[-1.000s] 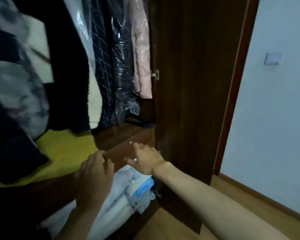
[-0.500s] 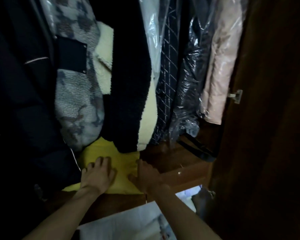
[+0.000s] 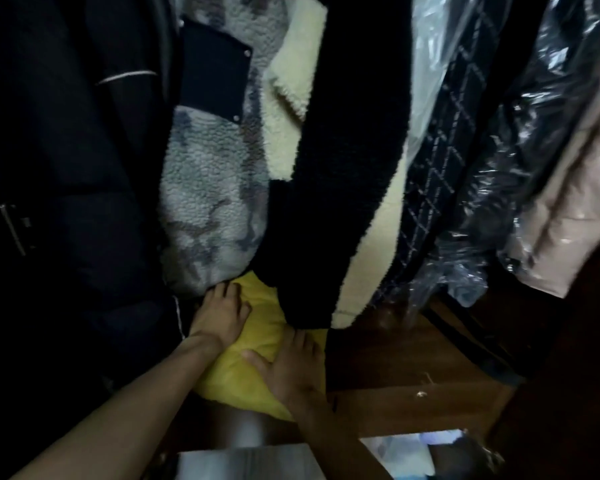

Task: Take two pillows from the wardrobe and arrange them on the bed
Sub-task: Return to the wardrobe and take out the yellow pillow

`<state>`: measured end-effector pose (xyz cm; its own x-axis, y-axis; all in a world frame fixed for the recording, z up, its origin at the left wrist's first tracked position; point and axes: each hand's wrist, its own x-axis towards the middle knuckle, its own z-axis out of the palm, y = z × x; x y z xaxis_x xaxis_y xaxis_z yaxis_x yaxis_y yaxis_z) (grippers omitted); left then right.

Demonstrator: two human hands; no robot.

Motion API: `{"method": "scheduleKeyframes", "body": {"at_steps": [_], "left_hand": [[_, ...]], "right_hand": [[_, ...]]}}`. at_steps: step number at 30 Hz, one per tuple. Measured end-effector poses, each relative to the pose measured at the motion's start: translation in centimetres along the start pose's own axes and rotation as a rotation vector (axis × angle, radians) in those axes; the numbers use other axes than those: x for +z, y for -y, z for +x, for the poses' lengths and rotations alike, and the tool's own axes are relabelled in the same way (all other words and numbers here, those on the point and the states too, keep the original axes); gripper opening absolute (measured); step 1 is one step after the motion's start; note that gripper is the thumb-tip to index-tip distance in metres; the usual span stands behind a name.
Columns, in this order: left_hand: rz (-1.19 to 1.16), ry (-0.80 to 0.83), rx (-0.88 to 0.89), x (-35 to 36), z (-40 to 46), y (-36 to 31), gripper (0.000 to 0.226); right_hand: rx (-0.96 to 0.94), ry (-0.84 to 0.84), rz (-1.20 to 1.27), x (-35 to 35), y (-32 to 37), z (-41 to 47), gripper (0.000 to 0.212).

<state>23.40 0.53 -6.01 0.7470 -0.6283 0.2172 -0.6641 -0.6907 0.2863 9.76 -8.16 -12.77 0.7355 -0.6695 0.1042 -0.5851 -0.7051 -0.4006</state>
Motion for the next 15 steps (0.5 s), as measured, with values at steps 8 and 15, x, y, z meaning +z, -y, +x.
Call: {"method": "scheduleKeyframes", "body": {"at_steps": [8,15], "left_hand": [[-0.046,0.105,-0.05,-0.3,0.0,-0.4,0.059],[-0.054,0.299,-0.064,0.3,-3.3,-2.8,0.068]], "right_hand": [[-0.078,0.158,0.176,-3.3,-2.7,1.4,0.102],[-0.107,0.135,0.103,-7.0,-9.7,-6.0,0.107]]}}
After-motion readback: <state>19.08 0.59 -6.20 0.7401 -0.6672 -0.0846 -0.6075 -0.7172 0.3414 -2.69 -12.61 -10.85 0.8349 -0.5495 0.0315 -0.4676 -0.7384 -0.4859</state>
